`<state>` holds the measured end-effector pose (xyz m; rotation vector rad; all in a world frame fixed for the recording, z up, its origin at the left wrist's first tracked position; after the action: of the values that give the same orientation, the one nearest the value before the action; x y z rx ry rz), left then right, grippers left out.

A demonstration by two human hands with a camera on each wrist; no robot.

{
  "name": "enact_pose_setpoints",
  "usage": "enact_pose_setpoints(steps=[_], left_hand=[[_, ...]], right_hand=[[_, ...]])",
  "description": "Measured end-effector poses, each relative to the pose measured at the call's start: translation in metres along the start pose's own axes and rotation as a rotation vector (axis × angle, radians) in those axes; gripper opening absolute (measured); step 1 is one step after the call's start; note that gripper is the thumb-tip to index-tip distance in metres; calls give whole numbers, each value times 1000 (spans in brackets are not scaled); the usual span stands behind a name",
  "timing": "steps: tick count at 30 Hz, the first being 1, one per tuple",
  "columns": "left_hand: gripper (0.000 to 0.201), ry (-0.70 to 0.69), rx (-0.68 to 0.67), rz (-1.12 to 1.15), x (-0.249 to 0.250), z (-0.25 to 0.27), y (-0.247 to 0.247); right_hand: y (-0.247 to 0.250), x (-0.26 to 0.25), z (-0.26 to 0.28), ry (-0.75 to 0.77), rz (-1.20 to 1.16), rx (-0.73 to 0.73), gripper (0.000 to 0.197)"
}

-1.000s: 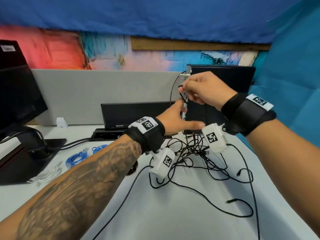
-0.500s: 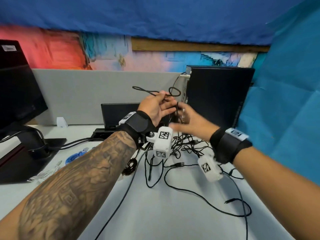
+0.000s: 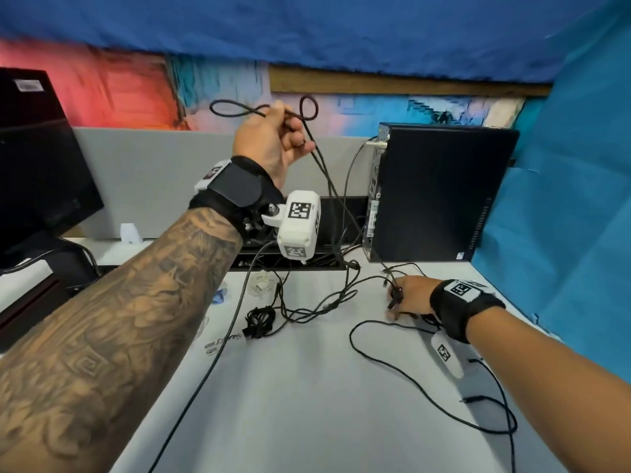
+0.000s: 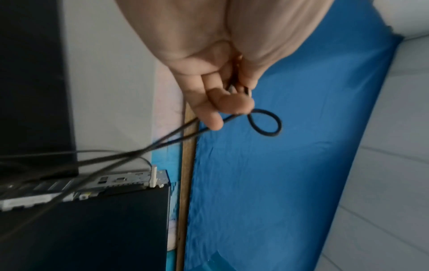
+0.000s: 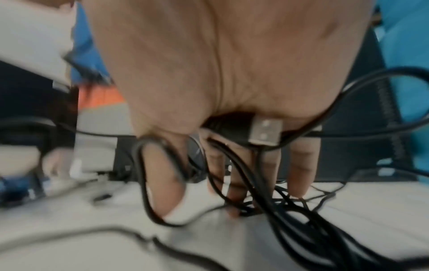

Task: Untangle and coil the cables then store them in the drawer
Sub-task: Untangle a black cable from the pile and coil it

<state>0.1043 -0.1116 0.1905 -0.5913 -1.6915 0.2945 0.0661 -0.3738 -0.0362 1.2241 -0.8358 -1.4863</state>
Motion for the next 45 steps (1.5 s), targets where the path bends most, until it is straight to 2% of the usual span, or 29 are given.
enact_pose_setpoints(steps=[3,5,6,9,12,15,19,22,24,26,28,30,32,36,38,41,44,45], left_hand=[[30,-23,-37,-42,4,4,-8],[29,-1,-78,-39,4,7,-14],[29,10,-96,-31,4,8,-17],[30,17,-121,-45,8,11,-24],[30,-9,-119,-114,12,12,-22],[27,-3,-126,-176,8,13,-16],[25,47,-118,-130,-3,13,-15],[26,92,-157,-97,-7,15,-24],[27,116,-206,-100,-9,17,-33],[27,137,-251,-77,-10,20,-41],[27,148,-279,-39,-10,22,-45],[28,148,-288,-39,-9,23,-45],[26,122,-265,-121,-11,21,-36],[18,127,-196,-441,-38,22,-4],[10,213,-253,-625,-66,31,4],[16,324,-402,-865,-109,53,-1],[28,262,-434,-1011,-133,62,-15],[25,221,-423,-1046,-137,61,-19]], right_hand=[[12,6,9,-10,49,-2,66],[25,-2,15,50,-60,34,79],[34,-11,17,112,-163,61,75],[57,-34,24,322,-418,100,34],[76,-41,37,375,-361,136,22],[86,-29,45,338,-248,214,22],[80,-34,50,325,-187,177,30],[81,-49,52,373,-120,267,36],[78,-64,50,458,-349,228,44],[70,-87,50,549,-661,99,45],[65,-105,49,605,-714,77,32],[63,-114,48,616,-644,144,14],[67,-113,49,592,-684,221,13],[87,-100,50,541,-1005,382,17],[95,-94,51,527,-1078,464,19],[101,-97,55,524,-1189,483,30],[106,-107,59,545,-1168,497,23],[108,-110,61,555,-1139,504,20]])
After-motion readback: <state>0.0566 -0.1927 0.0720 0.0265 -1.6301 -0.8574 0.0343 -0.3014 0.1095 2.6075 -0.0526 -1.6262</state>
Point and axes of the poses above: each hand's wrist, its own z-axis away from the middle knuckle, its own y-axis out of the back of the hand, x = y × z, the point moved 6 cm from there along -z, towards the middle knuckle, and after that the axes turned 9 degrees about y, right-handed, at the moved point
